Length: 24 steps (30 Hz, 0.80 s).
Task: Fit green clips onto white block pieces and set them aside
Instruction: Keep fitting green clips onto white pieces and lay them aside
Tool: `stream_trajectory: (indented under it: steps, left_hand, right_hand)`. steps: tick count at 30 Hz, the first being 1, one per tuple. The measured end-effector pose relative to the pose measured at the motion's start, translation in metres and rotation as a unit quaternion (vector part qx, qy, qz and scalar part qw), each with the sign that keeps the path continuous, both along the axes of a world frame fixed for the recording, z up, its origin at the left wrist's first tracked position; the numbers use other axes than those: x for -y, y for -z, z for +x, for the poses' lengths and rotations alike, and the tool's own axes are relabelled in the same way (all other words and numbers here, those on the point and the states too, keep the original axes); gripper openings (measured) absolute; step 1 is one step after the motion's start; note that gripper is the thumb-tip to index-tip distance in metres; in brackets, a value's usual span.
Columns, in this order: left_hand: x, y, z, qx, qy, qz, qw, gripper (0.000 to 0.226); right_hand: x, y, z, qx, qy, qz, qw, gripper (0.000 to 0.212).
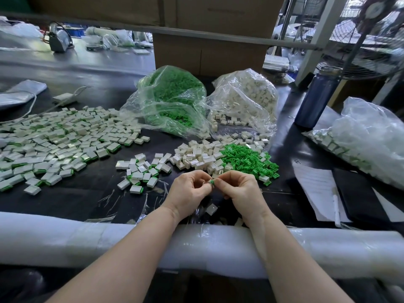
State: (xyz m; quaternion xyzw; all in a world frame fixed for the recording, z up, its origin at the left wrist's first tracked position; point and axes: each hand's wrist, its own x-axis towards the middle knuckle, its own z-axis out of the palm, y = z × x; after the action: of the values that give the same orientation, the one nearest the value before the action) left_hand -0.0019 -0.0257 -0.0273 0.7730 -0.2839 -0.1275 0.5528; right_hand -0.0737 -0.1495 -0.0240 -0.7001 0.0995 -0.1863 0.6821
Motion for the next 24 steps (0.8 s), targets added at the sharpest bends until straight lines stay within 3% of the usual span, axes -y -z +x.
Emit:
stream_trajectory:
  steps: [11,15,19,24]
  left_hand:
    - [0.0009,-0.0022,-0.0003,0.005,-0.003,-0.006,1.000,0.012]
    - [0.0001,-0.0041,-0.0006,0.014,0.014,-0.015,1.000,0.014]
    - [0.0006,-0.0039,-0.0012,-0.008,0.029,-0.035,0.999,0.013]
    - [0.0014,-0.0020,-0.0014,-0.022,0.046,-0.037,0.998,0.018]
  right_hand:
    - [0.0019,0.0029,0.0016,-0.003,0.011,-0.040,0.999,0.019]
    - [0.0012,0.0035,0.0024,-0.015,0.006,-0.027,1.000,0.009]
    - [0.0009,0.0042,0.0032,-0.047,-0.029,-0.085,0.995,0.022]
    - [0.0006,0.0021,0.0018,-0.038,-0.056,-0.068,0.995,0.021]
